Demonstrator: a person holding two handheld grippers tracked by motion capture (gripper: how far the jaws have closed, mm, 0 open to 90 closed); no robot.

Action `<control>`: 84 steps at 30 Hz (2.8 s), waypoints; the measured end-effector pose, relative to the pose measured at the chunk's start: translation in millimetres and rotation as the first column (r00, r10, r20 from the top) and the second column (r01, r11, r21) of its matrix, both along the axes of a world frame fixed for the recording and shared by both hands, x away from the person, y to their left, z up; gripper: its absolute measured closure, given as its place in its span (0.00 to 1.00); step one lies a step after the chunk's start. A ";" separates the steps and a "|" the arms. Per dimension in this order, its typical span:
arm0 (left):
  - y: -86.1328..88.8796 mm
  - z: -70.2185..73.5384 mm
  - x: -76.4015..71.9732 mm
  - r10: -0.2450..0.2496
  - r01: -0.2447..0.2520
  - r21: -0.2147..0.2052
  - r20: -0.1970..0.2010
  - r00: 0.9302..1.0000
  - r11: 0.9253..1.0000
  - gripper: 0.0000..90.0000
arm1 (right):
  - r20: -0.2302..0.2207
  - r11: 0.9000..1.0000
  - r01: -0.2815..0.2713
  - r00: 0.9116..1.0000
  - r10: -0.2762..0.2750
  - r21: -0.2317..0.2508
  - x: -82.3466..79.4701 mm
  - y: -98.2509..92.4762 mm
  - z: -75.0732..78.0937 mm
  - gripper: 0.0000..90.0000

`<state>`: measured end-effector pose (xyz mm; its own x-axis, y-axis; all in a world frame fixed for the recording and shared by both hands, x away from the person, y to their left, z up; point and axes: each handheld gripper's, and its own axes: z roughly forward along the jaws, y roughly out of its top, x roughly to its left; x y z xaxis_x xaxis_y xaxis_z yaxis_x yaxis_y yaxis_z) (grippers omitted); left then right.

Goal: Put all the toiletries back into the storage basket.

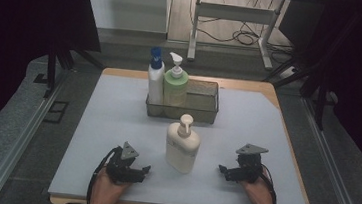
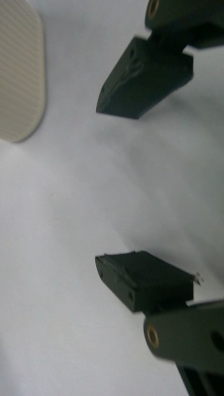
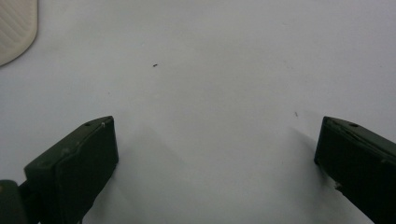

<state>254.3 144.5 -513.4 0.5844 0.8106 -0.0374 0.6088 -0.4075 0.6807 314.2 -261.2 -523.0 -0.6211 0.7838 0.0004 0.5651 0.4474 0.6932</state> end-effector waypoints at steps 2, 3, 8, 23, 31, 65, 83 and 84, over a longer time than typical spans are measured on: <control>1.3 -1.6 -0.5 0.008 -0.008 0.003 0.001 1.000 1.000 0.21 | -0.001 1.000 0.000 1.000 0.000 -0.001 -0.3 0.1 0.5 0.00; 1.8 -2.6 0.0 0.011 -0.011 0.003 -0.001 1.000 1.000 0.19 | 0.001 1.000 -0.002 1.000 0.002 -0.004 -0.6 0.2 0.8 0.00; 2.8 -7.5 2.5 0.016 -0.016 0.007 -0.009 1.000 1.000 0.15 | 0.022 1.000 -0.021 1.000 0.022 -0.008 -3.5 0.6 4.9 0.00; 2.9 -10.4 0.6 0.017 -0.017 -0.003 0.010 1.000 1.000 0.13 | 0.052 0.995 -0.099 0.994 0.097 0.027 -14.5 12.3 17.2 0.00; 3.0 -10.6 0.3 0.017 -0.017 -0.001 0.012 1.000 1.000 0.14 | 0.079 0.985 -0.157 0.985 0.151 0.070 -18.7 23.2 28.5 0.00; 2.7 -10.9 0.1 0.021 -0.021 -0.005 0.015 1.000 1.000 0.14 | 0.094 0.943 -0.308 0.950 0.298 0.126 -22.4 93.2 74.9 0.00; 2.6 -10.9 0.1 0.022 -0.022 -0.006 0.015 1.000 1.000 0.14 | 0.136 0.941 -0.312 0.946 0.295 0.132 -14.4 124.0 90.4 0.15; 2.6 -10.9 0.1 0.022 -0.022 -0.006 0.015 1.000 1.000 0.14 | 0.140 0.940 -0.314 0.945 0.296 0.131 -14.3 125.5 90.9 0.16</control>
